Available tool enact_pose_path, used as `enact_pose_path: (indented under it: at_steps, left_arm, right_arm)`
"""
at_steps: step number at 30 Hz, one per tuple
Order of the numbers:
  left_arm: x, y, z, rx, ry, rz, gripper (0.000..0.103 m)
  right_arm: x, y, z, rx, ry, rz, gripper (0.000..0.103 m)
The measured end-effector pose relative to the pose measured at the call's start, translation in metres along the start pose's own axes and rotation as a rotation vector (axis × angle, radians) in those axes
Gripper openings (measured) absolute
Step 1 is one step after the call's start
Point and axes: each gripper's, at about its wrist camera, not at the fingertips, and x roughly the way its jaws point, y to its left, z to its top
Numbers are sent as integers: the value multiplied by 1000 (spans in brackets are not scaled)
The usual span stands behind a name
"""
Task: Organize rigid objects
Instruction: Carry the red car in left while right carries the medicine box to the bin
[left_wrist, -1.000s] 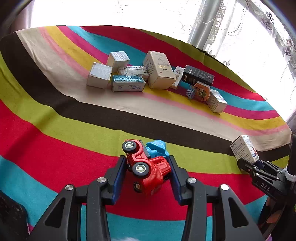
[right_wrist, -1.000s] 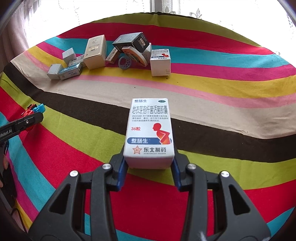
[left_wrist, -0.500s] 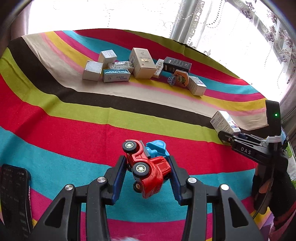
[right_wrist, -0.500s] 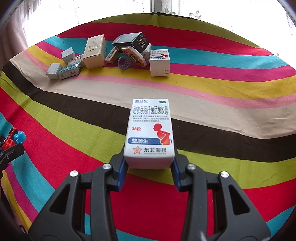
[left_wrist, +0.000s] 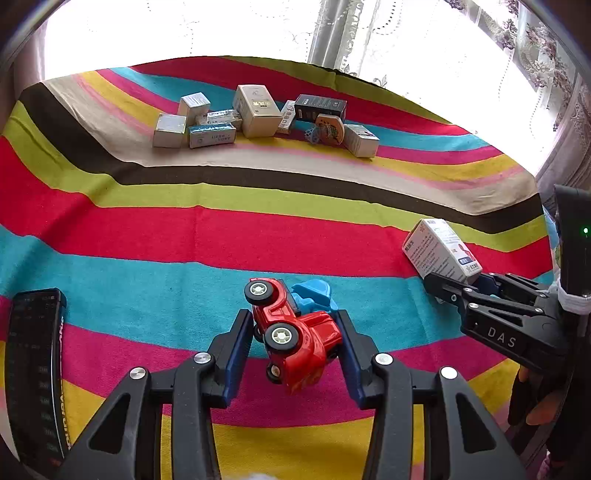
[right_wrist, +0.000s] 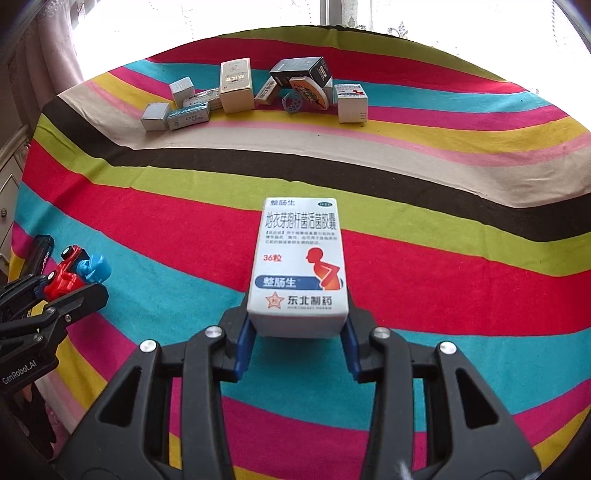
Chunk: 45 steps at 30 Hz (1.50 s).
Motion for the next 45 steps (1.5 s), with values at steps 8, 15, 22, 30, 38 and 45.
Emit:
enact_pose_path:
  at_steps: [8, 15, 22, 30, 38, 45]
  left_arm:
    - [-11, -12, -7, 39, -6, -3, 45]
    - [-17, -31, -14, 91, -7, -14, 45]
    - [-27, -56, -21, 162, -7, -28, 45]
    - [-36, -92, -30, 257, -9, -61, 45]
    - [-52, -139, -44, 400, -12, -117, 45]
    - [-65, -208, -57, 585, -16, -232, 45]
  right_arm:
    - [-31, 9, -26, 1, -8, 36, 44]
    - [-58, 11, -41, 2, -26, 42, 44]
    - [-90, 6, -56, -1, -44, 24, 44]
    - [-127, -19, -84, 17, -50, -17, 44]
    - [-153, -48, -108, 8, -61, -78, 44]
    - [-181, -94, -141, 104, -60, -163, 44]
